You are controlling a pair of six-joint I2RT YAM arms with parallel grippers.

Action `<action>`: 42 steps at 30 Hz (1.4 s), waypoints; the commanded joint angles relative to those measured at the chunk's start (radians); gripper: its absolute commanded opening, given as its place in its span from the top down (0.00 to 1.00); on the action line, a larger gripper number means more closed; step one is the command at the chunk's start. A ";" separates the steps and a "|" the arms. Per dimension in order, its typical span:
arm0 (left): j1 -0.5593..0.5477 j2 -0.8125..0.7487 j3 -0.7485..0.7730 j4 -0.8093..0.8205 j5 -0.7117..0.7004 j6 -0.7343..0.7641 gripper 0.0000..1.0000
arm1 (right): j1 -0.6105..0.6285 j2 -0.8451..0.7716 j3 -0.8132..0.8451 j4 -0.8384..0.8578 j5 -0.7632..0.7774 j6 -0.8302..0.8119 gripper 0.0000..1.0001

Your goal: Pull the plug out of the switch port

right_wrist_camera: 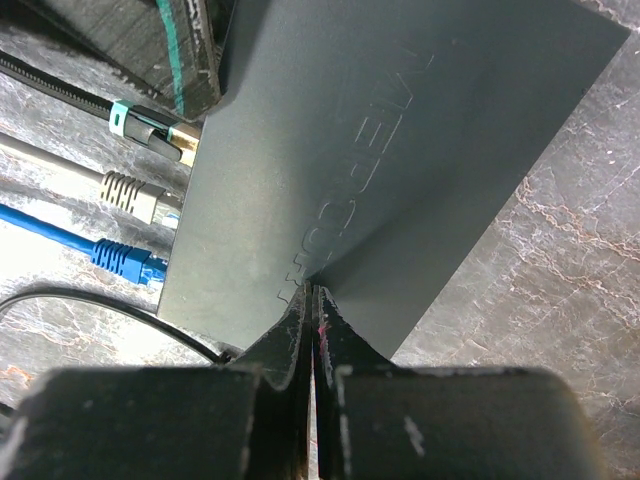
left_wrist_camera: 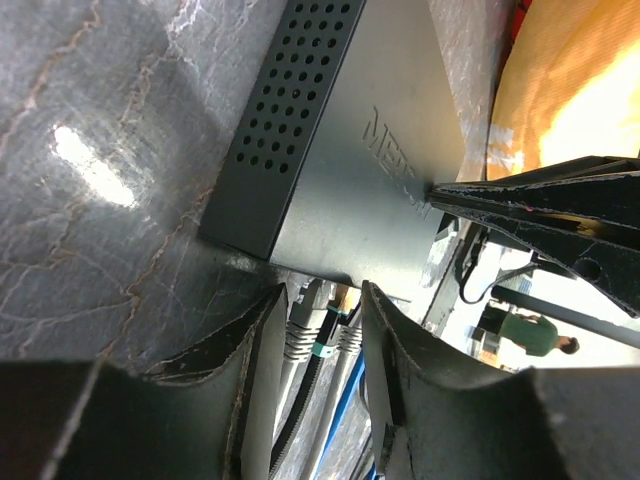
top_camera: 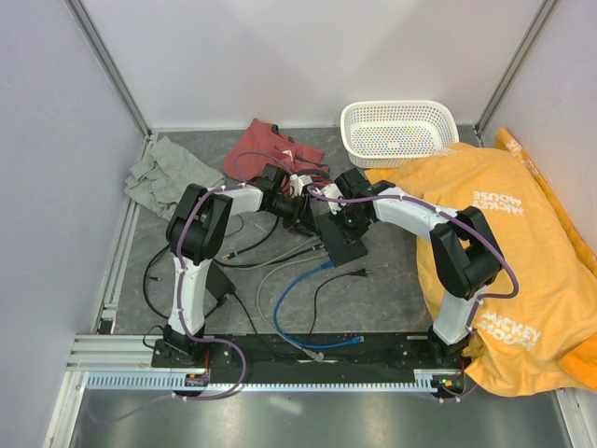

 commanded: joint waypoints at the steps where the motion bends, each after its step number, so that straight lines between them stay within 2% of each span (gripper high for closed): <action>1: -0.001 0.030 0.031 0.011 0.007 0.034 0.58 | 0.005 0.012 -0.002 0.023 0.015 -0.003 1.00; 12: -0.001 0.053 0.045 0.009 0.108 0.090 0.61 | 0.007 0.030 0.015 0.023 0.012 0.003 1.00; 29: 0.002 0.062 0.046 -0.051 0.058 0.182 0.68 | 0.016 0.039 0.027 0.027 0.013 0.003 0.99; 34: 0.002 0.067 0.051 -0.052 0.093 0.199 0.64 | 0.018 0.038 0.026 0.026 0.016 0.003 0.99; 42: 0.000 0.074 0.046 -0.054 0.113 0.244 0.69 | 0.019 0.041 0.030 0.026 0.016 0.003 0.99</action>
